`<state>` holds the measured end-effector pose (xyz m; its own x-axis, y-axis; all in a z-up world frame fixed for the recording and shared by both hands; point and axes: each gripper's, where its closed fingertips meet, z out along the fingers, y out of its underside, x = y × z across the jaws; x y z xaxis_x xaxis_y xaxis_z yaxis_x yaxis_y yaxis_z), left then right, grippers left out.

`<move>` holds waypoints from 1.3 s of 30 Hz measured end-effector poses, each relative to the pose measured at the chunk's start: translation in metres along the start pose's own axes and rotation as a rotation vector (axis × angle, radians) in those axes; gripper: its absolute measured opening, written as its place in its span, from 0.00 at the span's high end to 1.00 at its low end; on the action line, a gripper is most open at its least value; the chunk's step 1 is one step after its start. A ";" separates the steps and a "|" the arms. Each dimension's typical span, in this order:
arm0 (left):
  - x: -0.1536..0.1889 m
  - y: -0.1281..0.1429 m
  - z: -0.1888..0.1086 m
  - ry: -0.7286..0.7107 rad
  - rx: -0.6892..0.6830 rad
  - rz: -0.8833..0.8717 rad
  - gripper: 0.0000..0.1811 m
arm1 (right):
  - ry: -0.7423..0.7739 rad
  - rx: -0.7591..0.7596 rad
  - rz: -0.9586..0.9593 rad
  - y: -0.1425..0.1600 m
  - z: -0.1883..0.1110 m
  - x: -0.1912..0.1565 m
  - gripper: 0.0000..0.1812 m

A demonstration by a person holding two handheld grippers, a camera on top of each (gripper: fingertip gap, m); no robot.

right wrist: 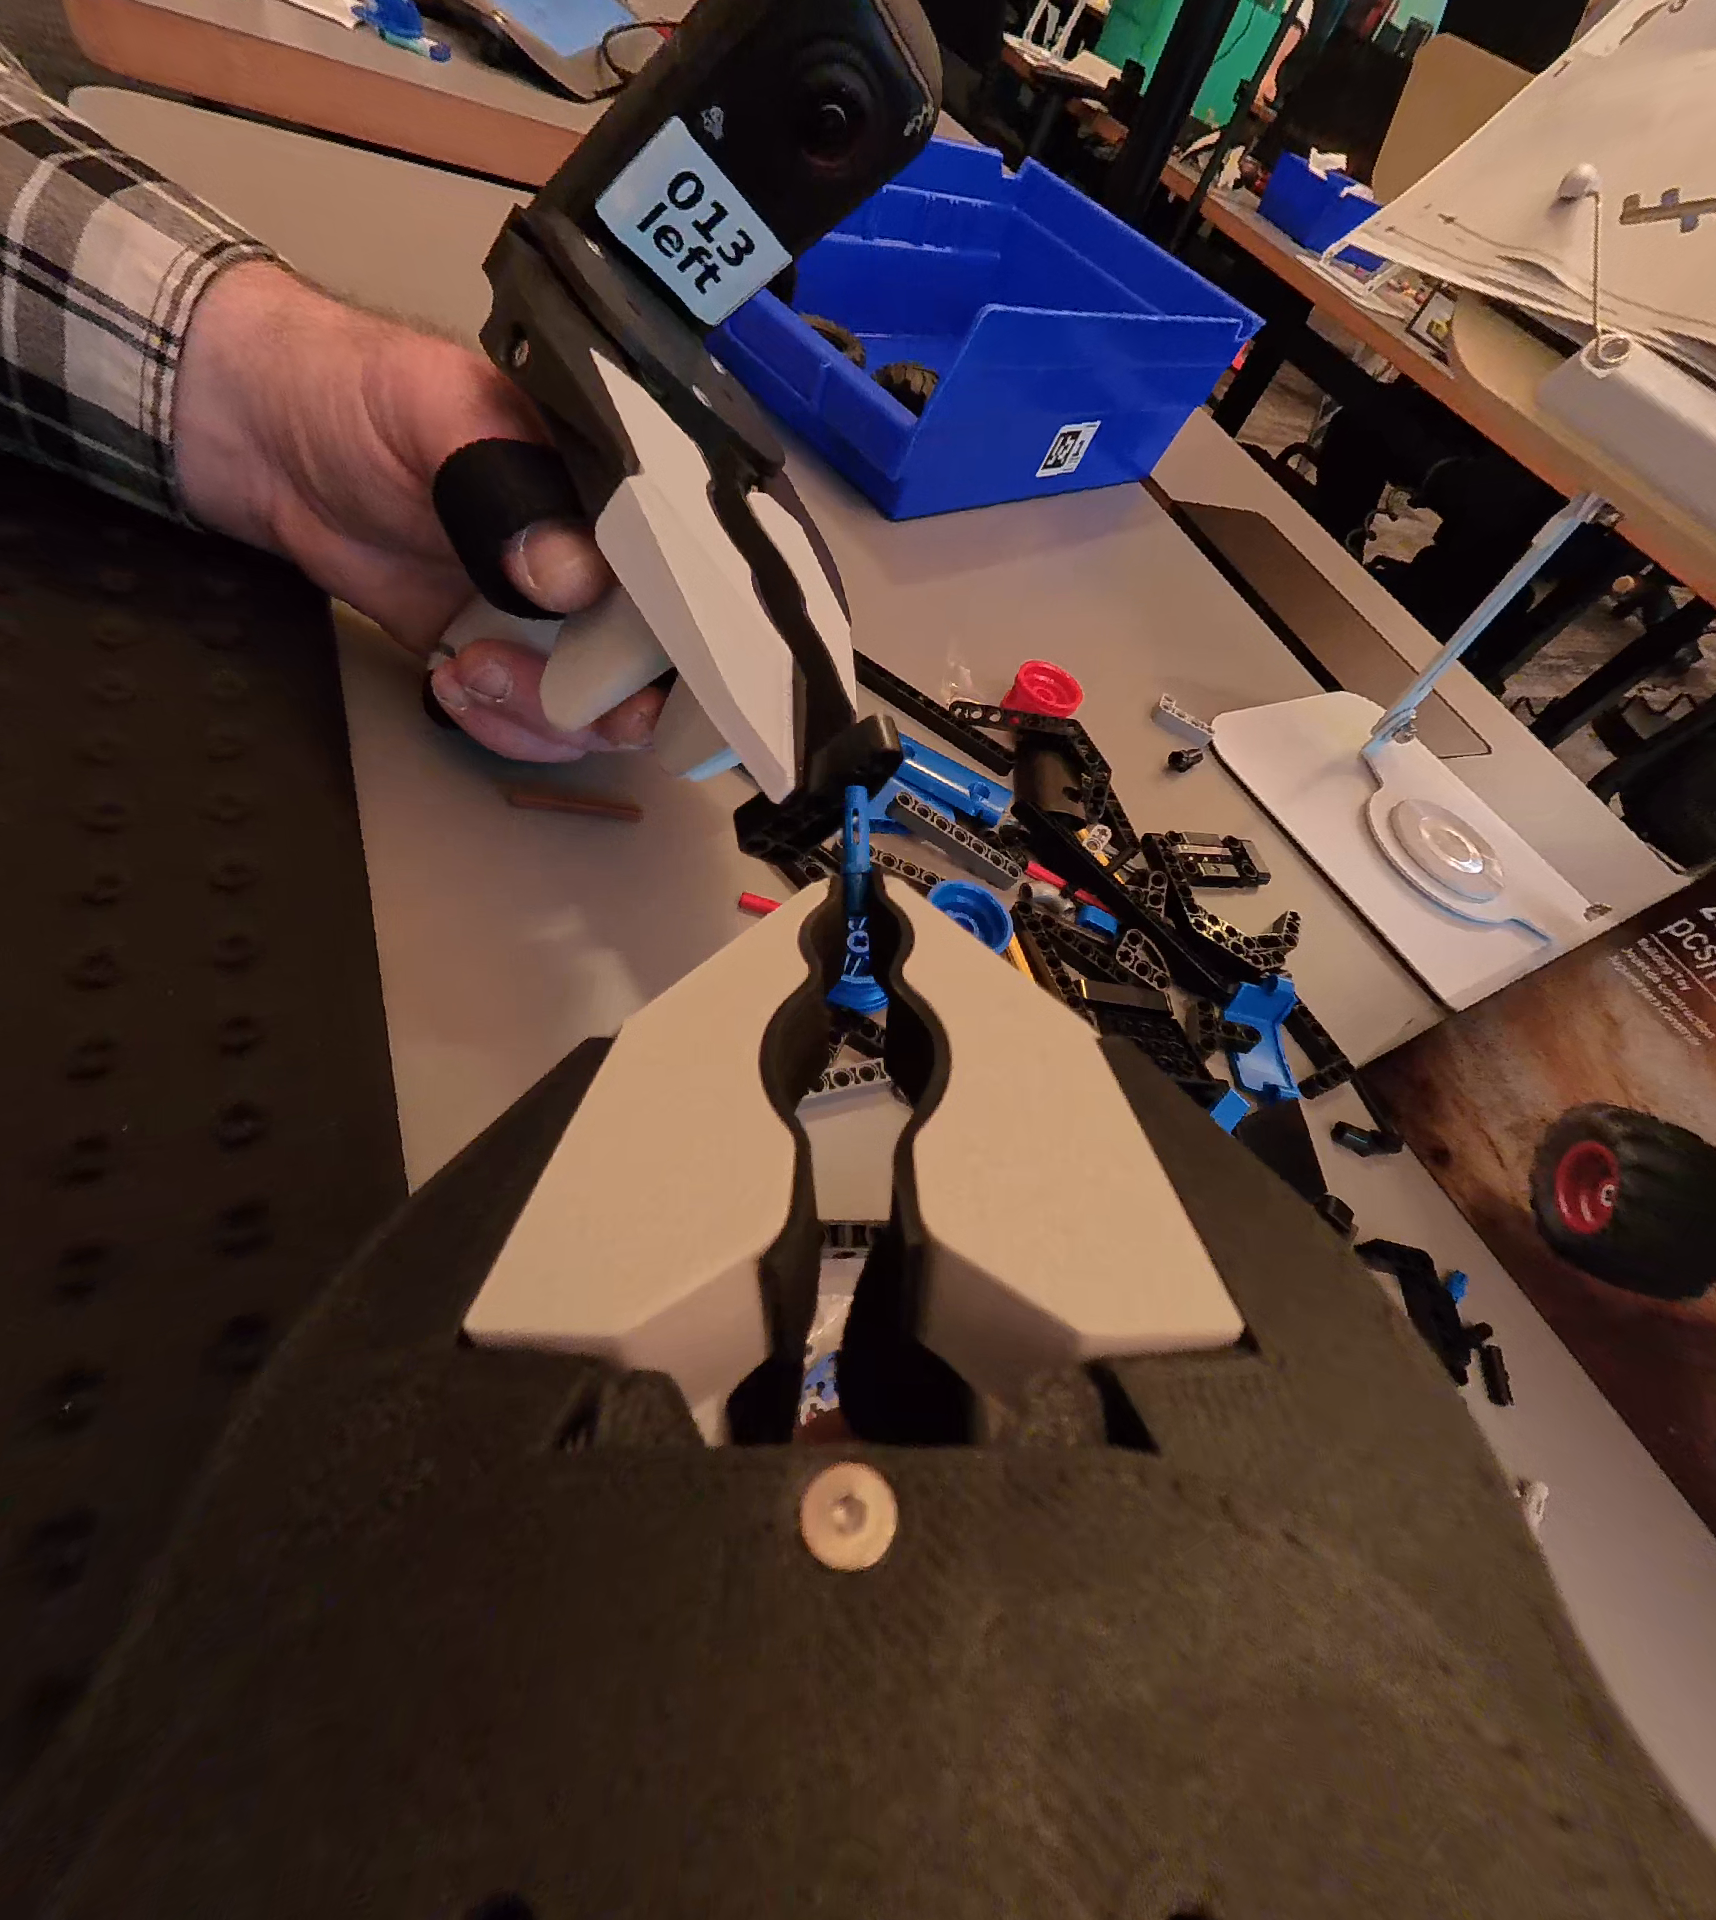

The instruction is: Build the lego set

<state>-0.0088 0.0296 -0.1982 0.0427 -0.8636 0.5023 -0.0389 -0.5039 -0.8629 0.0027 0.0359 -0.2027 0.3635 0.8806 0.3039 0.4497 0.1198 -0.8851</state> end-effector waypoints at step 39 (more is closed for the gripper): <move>-0.001 0.011 0.007 -0.033 -0.083 0.077 0.93 | 0.022 -0.055 -0.121 0.008 0.003 -0.005 0.99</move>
<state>-0.0019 0.0252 -0.2087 0.0697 -0.8993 0.4318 -0.1256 -0.4373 -0.8905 0.0017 0.0338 -0.2121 0.3210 0.8511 0.4155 0.5354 0.1988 -0.8209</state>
